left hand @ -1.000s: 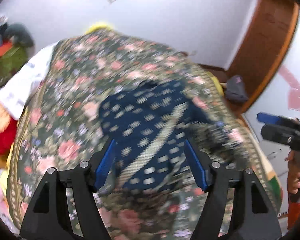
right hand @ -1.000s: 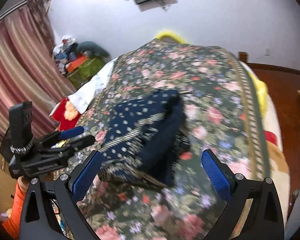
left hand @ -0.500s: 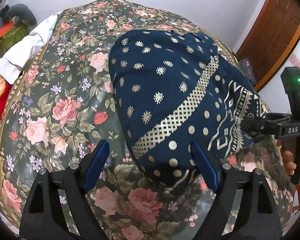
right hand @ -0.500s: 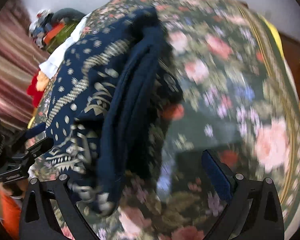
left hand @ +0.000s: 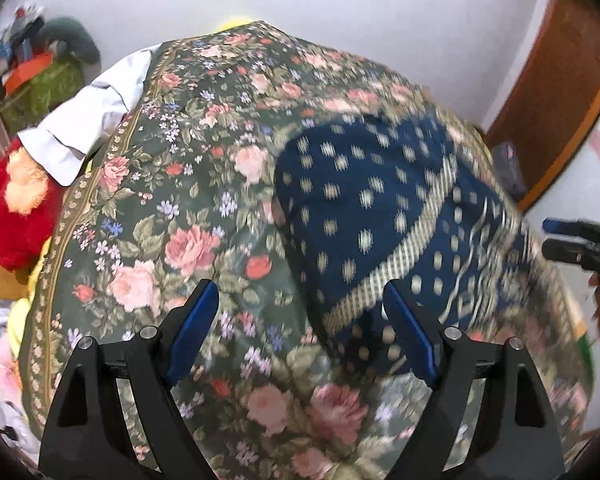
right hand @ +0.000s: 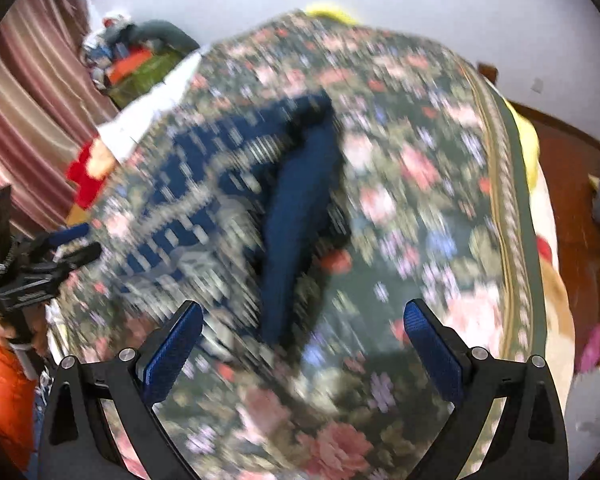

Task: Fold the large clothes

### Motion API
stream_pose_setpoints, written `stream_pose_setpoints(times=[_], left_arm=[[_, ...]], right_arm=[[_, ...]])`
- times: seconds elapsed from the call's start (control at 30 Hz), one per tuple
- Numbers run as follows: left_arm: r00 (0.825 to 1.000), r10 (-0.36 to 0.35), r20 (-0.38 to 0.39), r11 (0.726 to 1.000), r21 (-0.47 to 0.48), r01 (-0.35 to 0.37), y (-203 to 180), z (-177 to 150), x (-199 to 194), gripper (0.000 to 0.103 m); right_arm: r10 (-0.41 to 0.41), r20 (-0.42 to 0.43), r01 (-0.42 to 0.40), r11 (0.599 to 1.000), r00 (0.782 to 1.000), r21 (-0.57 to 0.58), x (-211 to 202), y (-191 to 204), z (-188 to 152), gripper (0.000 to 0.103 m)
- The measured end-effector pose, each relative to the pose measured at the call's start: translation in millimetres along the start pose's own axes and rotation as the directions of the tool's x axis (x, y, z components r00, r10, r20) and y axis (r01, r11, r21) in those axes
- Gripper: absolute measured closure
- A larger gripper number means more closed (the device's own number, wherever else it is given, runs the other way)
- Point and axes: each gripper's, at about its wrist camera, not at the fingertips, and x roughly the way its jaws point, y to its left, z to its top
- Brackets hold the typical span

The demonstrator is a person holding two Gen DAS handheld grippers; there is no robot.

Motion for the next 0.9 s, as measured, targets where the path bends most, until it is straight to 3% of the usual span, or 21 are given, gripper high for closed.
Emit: stream_pose_setpoints(times=[0.13,0.3,0.47,0.7,0.77,0.9], left_arm=[[0.996,-0.093,-0.017,0.992,-0.084,0.091,9.6,19.1,15.0,0.019],[0.973,-0.2,-0.114,0.965,-0.196,0.175,18.7,30.0,61.7,0.019],[0.923,-0.363,-0.127,0.907,-0.276,0.319,20.8,36.3,98.8,0.015],[0.896,-0.424,-0.132,0.875,-0.315,0.368,18.4,41.0,141.9,0.002],[0.887,-0.447,-0.118,0.858,-0.337,0.388,22.4,39.9,147.5,0.002],[0.885,-0.455,-0.098,0.854,-0.331,0.402,23.0,38.6,147.8,0.003]], right_arm=[[0.04,-0.017,-0.04,0.999,0.999,0.019,32.0,7.9,29.7,0.0],[0.1,-0.119,-0.08,0.984,0.988,0.161,94.1,-25.9,45.3,0.0],[0.214,-0.151,-0.178,0.959,0.965,0.222,125.9,-42.5,46.1,0.0],[0.268,-0.144,-0.242,0.954,0.952,0.176,144.6,-31.8,48.8,0.0],[0.303,-0.141,-0.277,0.944,0.942,0.179,147.2,-30.3,49.9,0.0],[0.351,-0.133,-0.326,0.929,0.927,0.177,152.7,-21.0,51.2,0.008]])
